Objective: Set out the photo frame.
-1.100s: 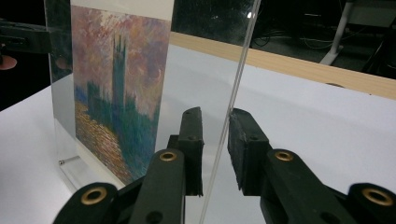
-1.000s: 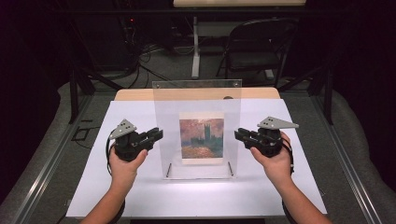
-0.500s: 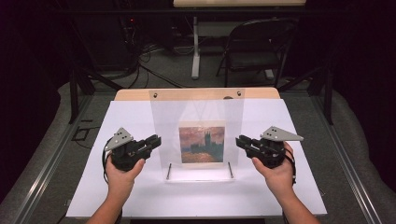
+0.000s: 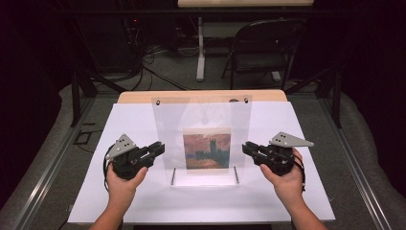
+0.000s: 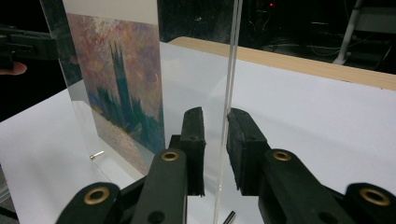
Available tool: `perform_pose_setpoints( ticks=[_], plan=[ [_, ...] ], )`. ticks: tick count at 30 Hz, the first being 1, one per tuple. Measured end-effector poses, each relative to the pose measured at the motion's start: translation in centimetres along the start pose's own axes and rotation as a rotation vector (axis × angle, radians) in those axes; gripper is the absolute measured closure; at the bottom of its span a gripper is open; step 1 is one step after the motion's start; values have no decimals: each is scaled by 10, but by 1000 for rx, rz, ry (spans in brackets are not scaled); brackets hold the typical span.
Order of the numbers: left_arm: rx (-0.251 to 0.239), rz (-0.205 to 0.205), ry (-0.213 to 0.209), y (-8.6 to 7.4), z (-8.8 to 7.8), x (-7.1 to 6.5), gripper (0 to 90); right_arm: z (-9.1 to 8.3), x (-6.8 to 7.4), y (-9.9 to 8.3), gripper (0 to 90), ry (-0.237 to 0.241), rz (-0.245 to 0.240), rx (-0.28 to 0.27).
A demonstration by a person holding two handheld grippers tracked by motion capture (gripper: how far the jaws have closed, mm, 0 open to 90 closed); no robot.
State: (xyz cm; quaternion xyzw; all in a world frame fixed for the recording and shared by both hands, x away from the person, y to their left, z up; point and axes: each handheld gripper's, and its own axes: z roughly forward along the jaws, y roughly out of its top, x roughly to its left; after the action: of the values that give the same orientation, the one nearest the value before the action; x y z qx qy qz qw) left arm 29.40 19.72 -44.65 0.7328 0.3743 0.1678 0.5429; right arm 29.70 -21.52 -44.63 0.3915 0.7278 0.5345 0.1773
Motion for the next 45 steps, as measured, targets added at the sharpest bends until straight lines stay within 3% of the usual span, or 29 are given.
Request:
perform_pose_setpoints(
  ticks=[9, 13, 16, 22, 26, 30, 34, 35, 37, 41, 45],
  plan=[
    [-6, 4, -6, -3, -4, -4, 743, -3, 4, -5, 721, 11, -7, -25],
    [-16, 3, 4, -4, -6, -4, 686, -5, 5, -7, 667, 23, -8, -32],
    [-21, -6, 10, -7, -10, -1, 626, -8, 3, -10, 578, 11, -27, -53],
    [-34, -37, 46, -18, -20, 7, 557, -18, 0, -15, 503, -1, -31, -88],
    [-38, -53, 79, -28, -25, 16, 540, -27, -8, -23, 480, -45, -38, -104],
    [-24, -61, 114, -42, -24, 25, 503, -30, -21, -37, 451, -116, -41, -77],
    [17, -52, 141, -58, -16, 34, 471, -21, -36, -60, 399, -188, -29, -31],
    [28, -69, 141, -65, -12, 39, 466, -18, -38, -65, 395, -186, -21, -26],
    [34, -64, 142, -68, -10, 41, 453, -15, -40, -69, 395, -183, -16, -15],
    [71, -32, 167, -80, -3, 43, 451, -3, -42, -82, 392, -210, -58, 28],
    [82, -25, 165, -83, 1, 43, 451, 1, -43, -86, 394, -209, -54, 36]
  ],
)
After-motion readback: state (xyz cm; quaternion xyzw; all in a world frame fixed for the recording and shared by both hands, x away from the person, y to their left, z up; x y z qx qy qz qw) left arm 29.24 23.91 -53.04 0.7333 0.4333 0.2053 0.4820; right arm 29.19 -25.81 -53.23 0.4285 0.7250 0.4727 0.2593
